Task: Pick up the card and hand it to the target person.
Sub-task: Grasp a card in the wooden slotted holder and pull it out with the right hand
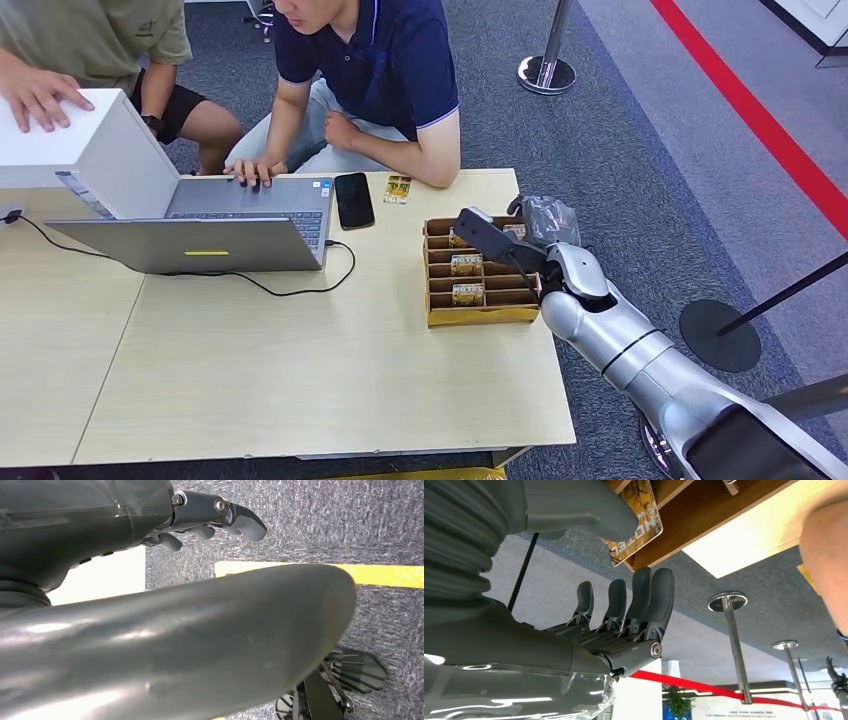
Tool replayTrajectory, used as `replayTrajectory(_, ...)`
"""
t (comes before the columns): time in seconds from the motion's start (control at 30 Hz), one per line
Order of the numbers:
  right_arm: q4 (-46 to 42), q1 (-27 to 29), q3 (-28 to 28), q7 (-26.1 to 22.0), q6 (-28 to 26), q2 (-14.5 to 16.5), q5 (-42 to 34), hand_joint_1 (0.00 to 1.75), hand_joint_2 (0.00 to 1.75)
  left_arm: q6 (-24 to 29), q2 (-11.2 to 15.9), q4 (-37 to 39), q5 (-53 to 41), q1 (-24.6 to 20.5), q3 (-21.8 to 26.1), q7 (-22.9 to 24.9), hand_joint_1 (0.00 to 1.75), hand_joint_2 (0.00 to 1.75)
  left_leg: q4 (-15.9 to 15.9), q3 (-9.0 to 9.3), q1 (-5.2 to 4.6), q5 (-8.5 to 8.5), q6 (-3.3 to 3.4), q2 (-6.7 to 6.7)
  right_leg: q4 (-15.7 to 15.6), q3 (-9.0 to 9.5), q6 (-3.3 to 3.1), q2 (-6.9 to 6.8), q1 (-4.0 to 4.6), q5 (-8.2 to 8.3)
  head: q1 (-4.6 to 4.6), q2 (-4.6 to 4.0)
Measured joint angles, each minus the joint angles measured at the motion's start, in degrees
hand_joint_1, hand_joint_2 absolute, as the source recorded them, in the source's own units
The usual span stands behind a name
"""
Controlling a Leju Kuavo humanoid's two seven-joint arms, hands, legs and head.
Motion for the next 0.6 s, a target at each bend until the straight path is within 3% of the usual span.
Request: replayTrajectory(0.6, 2.29, 0.33, 0.05, -0.41, -0.05, 0.09, -0.13, 0.83, 1.75, 0.15, 0.0, 0.0, 0.07, 0.0, 0.0, 0.04, 0.0, 0.0, 0.0, -0.01, 0.0, 0.0, 0.0, 0.0, 0.0, 0.0, 0.0, 0.0, 0.0, 0.0, 0.0, 0.0)
